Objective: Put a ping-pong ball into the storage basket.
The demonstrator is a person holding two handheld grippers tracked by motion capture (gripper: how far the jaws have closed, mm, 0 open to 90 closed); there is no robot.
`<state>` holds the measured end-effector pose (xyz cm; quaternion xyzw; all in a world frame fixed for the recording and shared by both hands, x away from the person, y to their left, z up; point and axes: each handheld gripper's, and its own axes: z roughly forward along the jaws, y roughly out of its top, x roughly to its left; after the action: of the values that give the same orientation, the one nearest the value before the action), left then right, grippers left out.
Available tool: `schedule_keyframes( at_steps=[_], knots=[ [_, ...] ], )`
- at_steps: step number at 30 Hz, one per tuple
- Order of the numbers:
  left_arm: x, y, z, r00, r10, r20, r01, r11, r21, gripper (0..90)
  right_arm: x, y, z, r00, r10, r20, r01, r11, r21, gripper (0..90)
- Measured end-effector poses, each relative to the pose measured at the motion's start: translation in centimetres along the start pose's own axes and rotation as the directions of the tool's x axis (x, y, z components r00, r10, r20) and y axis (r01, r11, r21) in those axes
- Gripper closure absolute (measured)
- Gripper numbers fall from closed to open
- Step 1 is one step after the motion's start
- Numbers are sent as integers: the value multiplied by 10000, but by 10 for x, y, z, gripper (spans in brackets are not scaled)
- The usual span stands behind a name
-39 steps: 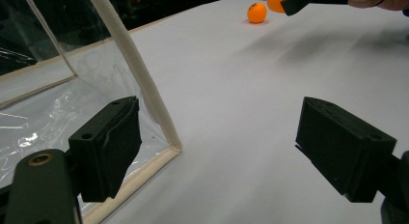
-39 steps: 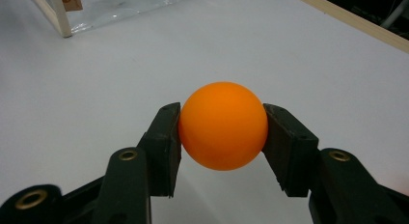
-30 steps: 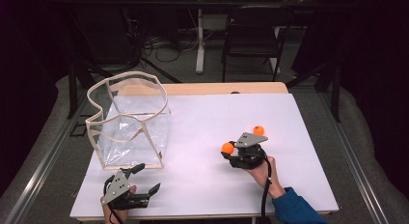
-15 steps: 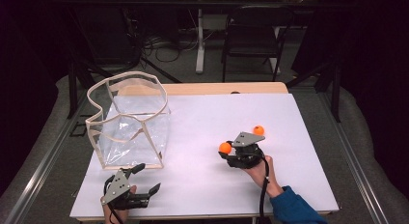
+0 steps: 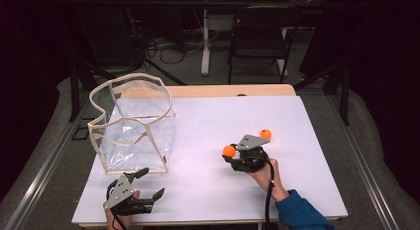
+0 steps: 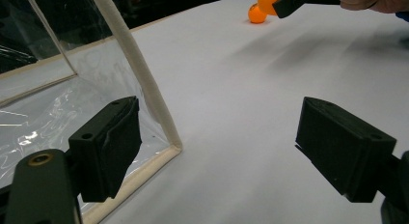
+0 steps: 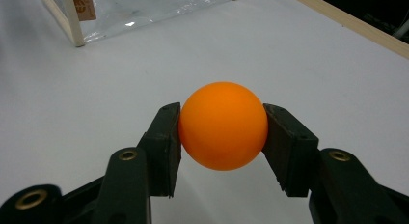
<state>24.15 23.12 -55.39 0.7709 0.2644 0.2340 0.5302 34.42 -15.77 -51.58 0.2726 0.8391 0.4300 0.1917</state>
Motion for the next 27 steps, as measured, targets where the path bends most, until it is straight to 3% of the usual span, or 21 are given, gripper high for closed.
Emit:
schedule_keyframes(
  at_steps=[27],
  knots=[
    [-1,0,0,10000,-36,-5,36,10000,-63,158,3,11,5,9998,-167,-132,166,9998,-91,506]
  ],
)
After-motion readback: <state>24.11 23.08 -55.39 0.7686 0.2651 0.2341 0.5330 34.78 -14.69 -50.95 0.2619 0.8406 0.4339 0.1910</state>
